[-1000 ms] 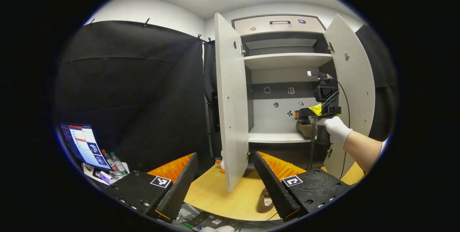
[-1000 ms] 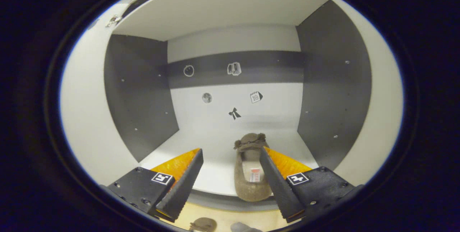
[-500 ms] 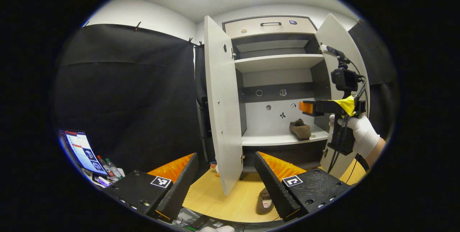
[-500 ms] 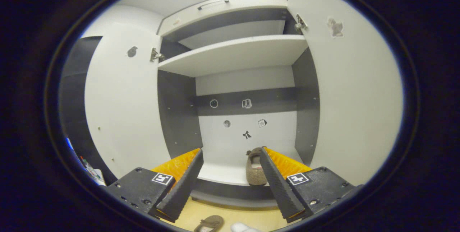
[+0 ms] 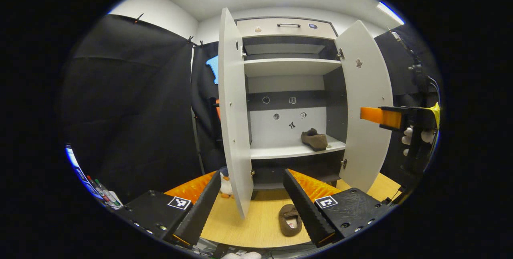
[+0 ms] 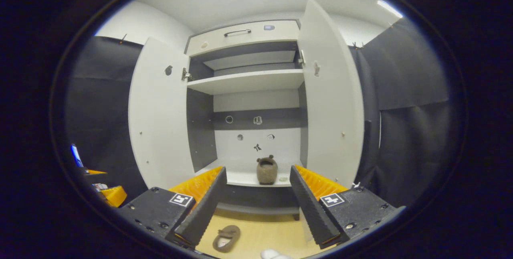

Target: Grab one shoe with the right hand and put it into the shoe cabinet, grab the other shoe with the left hand and put it into the shoe cabinet; then close the right door with the right hand and the left door with the left hand.

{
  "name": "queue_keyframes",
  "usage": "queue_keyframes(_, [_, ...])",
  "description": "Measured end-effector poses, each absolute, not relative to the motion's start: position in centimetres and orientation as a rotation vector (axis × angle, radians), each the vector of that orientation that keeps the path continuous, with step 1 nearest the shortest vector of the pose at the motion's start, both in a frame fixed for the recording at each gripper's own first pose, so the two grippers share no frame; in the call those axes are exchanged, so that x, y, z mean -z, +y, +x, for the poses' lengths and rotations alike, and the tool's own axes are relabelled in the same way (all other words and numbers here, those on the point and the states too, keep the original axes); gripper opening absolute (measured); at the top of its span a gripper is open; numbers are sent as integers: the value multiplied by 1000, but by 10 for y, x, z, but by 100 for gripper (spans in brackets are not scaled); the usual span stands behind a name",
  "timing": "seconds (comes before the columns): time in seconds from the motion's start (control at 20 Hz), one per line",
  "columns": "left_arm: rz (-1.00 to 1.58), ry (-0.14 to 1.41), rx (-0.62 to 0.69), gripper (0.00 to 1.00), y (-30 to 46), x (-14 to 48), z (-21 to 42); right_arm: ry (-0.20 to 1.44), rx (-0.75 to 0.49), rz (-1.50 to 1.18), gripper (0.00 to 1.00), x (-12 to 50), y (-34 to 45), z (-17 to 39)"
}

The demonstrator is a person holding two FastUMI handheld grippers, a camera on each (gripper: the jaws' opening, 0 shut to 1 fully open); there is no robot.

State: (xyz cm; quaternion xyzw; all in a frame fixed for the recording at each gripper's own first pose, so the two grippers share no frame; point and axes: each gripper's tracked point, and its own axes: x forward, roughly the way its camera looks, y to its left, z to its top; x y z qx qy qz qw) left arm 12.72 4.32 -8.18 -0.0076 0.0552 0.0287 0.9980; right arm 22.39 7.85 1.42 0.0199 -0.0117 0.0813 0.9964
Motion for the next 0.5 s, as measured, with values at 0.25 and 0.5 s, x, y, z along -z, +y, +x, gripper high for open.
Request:
queue_keyframes(0.25, [-42, 121, 20, 96, 34, 103, 135, -16, -57, 8, 100, 8, 50, 165])
queue_keyframes(0.5, [-44, 217, 120, 96, -3, 158, 145, 35, 40, 3, 100, 23, 24, 141])
